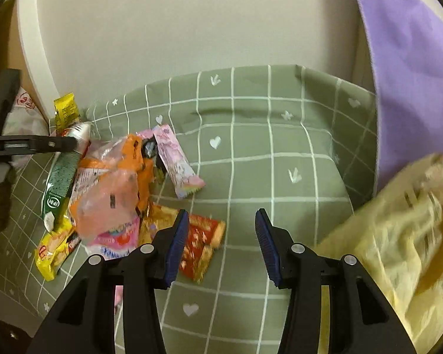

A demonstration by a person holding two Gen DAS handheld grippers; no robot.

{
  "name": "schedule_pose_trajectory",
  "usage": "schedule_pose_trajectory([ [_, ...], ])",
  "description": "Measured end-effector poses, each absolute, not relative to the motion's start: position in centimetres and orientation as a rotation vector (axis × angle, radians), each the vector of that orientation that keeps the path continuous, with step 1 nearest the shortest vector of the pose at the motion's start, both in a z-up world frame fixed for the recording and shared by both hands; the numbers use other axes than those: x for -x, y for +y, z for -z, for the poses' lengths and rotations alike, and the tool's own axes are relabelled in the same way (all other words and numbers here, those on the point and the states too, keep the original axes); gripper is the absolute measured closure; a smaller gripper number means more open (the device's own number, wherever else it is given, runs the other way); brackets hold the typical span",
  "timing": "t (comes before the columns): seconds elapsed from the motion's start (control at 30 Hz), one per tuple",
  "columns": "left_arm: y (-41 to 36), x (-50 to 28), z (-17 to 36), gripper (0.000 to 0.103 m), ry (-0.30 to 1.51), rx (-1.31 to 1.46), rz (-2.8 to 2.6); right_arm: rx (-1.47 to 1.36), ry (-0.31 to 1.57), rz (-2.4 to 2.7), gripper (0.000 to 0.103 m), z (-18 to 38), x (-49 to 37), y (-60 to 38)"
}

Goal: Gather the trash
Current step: 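Close the left tool on the milk carton while the right tool grasps the pink candy stick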

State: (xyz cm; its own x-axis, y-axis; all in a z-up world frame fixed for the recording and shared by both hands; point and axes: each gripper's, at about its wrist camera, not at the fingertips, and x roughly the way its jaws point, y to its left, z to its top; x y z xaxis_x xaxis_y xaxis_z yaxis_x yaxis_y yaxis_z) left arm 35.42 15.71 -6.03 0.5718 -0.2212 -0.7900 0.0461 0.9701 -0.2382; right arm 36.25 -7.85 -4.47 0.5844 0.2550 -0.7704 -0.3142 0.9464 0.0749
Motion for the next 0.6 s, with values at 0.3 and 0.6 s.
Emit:
schedule_pose_trajectory([
  [0.3,17.5,-30.4,1.8,0.047,0.803,0.247,0.108,0.187,0.906,-0.492,0.059,4.3,-42.9,-1.3],
  [0.6,18.8,-30.1,2.9,0.072,0.83,0.279,0.08,0.275,1.055,-0.555,0.076,8.1,-47.9,3.0],
])
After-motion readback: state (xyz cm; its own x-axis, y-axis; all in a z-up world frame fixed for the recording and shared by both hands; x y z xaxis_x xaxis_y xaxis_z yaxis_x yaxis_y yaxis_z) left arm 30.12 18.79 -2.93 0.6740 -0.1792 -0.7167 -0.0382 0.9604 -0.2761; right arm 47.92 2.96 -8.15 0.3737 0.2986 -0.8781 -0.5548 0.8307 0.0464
